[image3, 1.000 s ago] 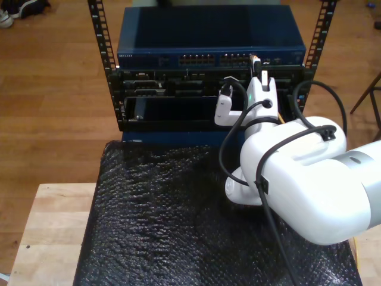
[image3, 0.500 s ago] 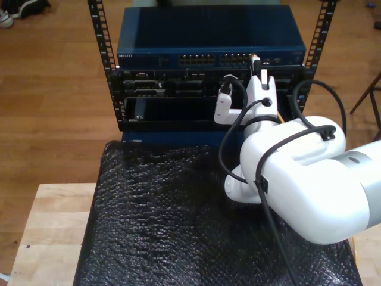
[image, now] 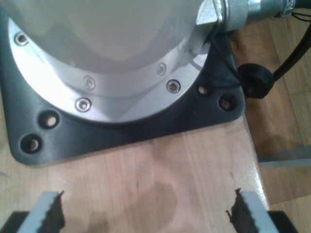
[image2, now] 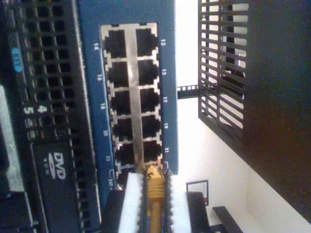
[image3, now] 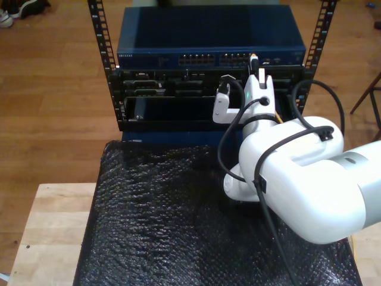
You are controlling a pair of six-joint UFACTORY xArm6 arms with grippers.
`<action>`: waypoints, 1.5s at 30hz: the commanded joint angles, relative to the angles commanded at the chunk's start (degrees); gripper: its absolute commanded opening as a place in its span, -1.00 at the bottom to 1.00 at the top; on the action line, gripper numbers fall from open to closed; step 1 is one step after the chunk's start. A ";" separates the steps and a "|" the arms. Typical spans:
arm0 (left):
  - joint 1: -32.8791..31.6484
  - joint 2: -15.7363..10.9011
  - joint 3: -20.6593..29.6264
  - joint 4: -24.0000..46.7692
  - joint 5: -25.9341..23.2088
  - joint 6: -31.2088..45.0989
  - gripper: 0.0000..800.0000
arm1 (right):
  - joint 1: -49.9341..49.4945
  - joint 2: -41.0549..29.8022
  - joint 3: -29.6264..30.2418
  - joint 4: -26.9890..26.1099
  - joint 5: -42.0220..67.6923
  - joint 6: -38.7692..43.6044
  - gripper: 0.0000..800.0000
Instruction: Grab the cable and plug it in
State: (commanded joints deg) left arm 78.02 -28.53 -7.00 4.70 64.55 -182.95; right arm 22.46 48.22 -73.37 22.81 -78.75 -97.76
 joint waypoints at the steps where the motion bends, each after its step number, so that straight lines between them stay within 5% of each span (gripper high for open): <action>1: 0.00 0.00 0.00 0.00 0.00 0.00 1.00 | -0.09 0.18 0.00 0.00 0.00 0.00 -1.00; 14: 0.00 0.00 0.00 0.00 0.00 0.00 1.00 | -0.53 0.35 -0.09 -0.35 0.00 0.26 -0.99; 18: 0.00 0.00 0.00 0.00 0.00 0.00 1.00 | -0.53 0.09 0.18 -0.97 -0.09 0.26 -0.65; 24: 0.00 0.00 0.00 0.00 0.00 0.00 1.00 | -0.44 -0.79 1.14 -1.67 0.00 0.53 -0.43; 45: 0.00 0.00 0.00 0.00 0.00 0.00 1.00 | 1.67 -22.33 22.86 -1.67 14.77 0.70 0.10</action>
State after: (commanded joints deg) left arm 78.02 -28.53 -7.00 4.70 64.55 -182.95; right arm 24.13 25.89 -50.52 21.14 -63.98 -97.05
